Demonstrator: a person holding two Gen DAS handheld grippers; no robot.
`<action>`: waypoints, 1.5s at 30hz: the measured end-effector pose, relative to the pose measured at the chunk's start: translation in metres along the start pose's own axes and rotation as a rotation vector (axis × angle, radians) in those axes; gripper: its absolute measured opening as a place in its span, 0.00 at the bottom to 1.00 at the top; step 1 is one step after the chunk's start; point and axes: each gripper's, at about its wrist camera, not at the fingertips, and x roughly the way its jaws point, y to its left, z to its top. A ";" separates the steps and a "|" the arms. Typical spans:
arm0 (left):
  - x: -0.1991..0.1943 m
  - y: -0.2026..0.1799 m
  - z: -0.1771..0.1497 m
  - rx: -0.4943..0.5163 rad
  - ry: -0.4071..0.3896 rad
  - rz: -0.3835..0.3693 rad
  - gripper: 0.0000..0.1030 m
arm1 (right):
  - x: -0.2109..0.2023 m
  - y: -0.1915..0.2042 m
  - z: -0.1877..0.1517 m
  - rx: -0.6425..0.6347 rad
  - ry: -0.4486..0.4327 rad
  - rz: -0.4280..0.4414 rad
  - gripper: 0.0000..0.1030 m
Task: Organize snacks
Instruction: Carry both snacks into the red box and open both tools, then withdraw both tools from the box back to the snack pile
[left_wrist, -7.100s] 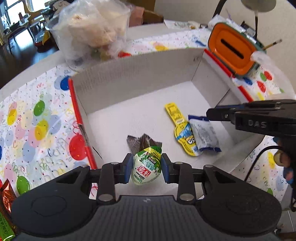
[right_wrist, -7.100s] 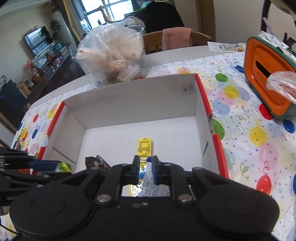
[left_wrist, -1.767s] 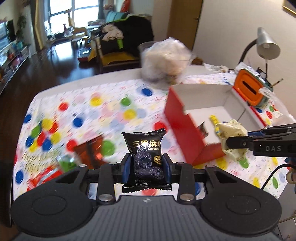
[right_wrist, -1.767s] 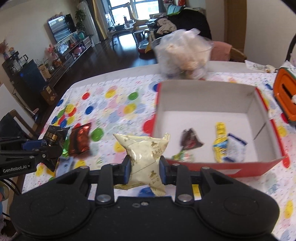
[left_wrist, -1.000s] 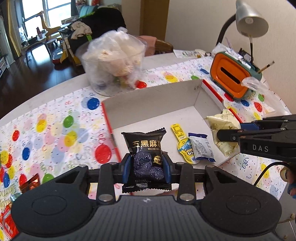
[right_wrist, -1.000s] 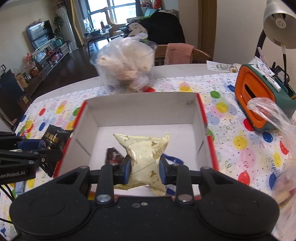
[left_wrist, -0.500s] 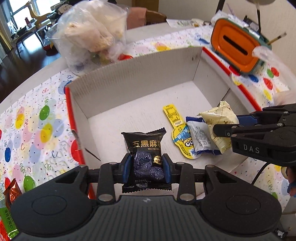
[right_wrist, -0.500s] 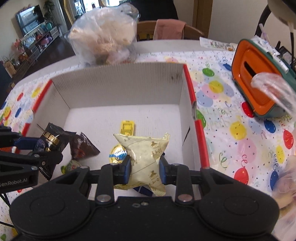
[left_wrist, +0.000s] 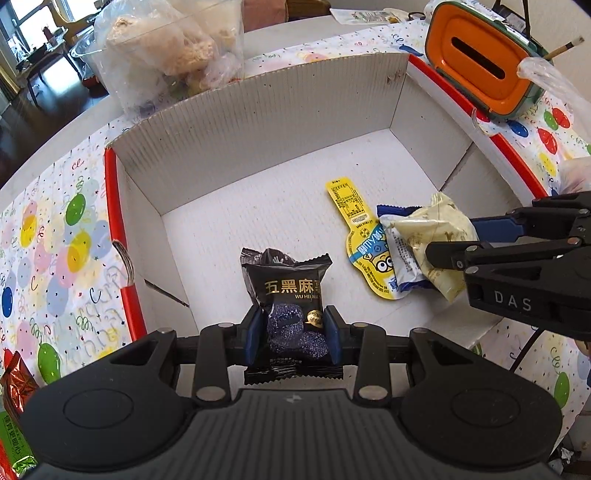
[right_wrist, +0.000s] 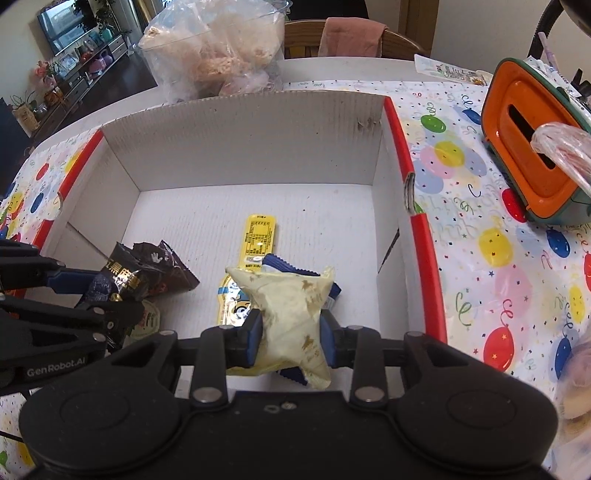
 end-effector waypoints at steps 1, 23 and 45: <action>-0.001 0.000 -0.001 0.001 -0.001 -0.002 0.34 | -0.001 0.001 0.000 -0.001 -0.002 -0.001 0.34; -0.079 0.046 -0.039 -0.081 -0.190 -0.012 0.57 | -0.077 0.047 -0.010 -0.008 -0.169 0.066 0.61; -0.141 0.146 -0.118 -0.128 -0.297 -0.023 0.67 | -0.104 0.164 -0.028 -0.030 -0.246 0.134 0.82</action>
